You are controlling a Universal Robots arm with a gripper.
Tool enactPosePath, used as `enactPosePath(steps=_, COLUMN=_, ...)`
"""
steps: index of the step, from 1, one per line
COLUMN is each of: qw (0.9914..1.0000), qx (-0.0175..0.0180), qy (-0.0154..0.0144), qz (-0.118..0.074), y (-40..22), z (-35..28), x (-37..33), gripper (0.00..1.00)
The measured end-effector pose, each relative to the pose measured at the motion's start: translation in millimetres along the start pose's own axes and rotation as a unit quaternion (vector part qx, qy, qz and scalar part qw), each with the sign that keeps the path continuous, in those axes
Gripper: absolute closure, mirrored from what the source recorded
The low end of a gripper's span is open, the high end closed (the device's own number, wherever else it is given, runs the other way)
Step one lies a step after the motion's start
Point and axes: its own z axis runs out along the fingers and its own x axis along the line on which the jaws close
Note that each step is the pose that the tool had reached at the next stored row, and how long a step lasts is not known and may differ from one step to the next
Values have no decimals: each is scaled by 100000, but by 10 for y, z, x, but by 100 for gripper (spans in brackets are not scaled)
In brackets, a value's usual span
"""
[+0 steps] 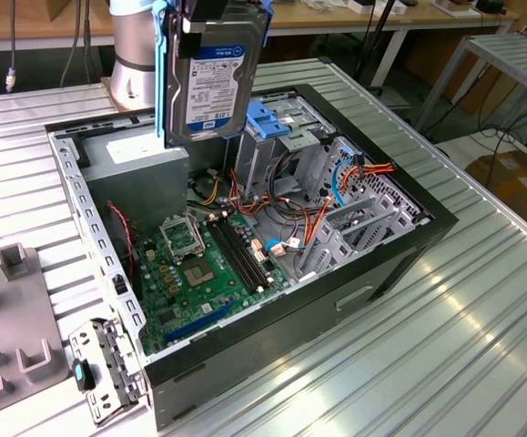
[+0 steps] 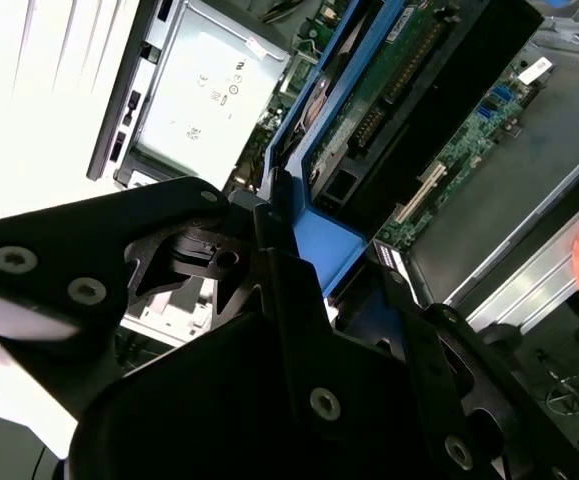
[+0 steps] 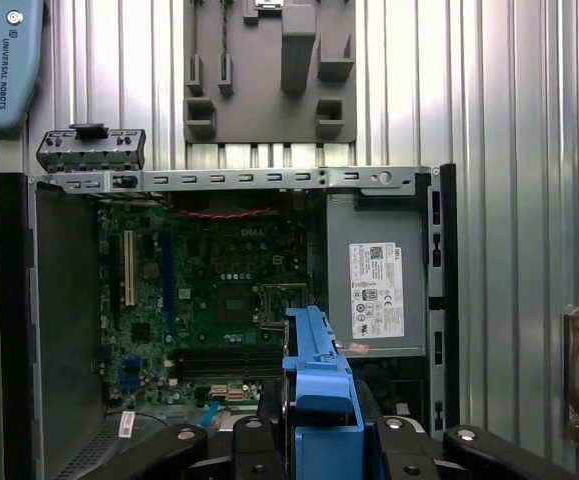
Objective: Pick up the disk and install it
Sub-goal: 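Insert the disk into the insertion slot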
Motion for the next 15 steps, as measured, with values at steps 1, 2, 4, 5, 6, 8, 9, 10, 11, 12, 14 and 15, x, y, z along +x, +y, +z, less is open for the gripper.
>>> enactPosePath(steps=1, qw=100000, qx=1, qy=1, qz=-1, y=0, z=0, x=11, gripper=63)
enactPosePath(steps=2, qw=100000, qx=0, qy=-2, qz=0, y=0, z=0, x=18, gripper=63)
enactPosePath(steps=4, qw=100000, qx=2, qy=0, qz=-1, y=-1, z=0, x=33, gripper=63)
enactPosePath(steps=5, qw=100000, qx=2, qy=-3, qz=3, y=-1, z=1, x=43, gripper=63)
enactPosePath(steps=6, qw=100000, qx=2, qy=-3, qz=0, y=-1, z=1, x=55, gripper=63)
enactPosePath(steps=8, qw=100000, qx=1, qy=0, qz=-1, y=-2, z=1, x=74, gripper=63)
enactPosePath(steps=9, qw=100000, qx=2, qy=-3, qz=2, y=-2, z=2, x=86, gripper=63)
enactPosePath(steps=10, qw=100000, qx=-1, qy=1, qz=2, y=-2, z=2, x=104, gripper=63)
enactPosePath(steps=11, qw=100000, qx=-4, qy=4, qz=1, y=-3, z=2, x=121, gripper=63)
enactPosePath(steps=12, qw=100000, qx=1, qy=1, qz=1, y=-3, z=3, x=135, gripper=63)
enactPosePath(steps=14, qw=100000, qx=0, qy=-1, qz=-1, y=-4, z=3, x=156, gripper=63)
enactPosePath(steps=15, qw=100000, qx=0, qy=-1, qz=2, y=-4, z=3, x=170, gripper=63)
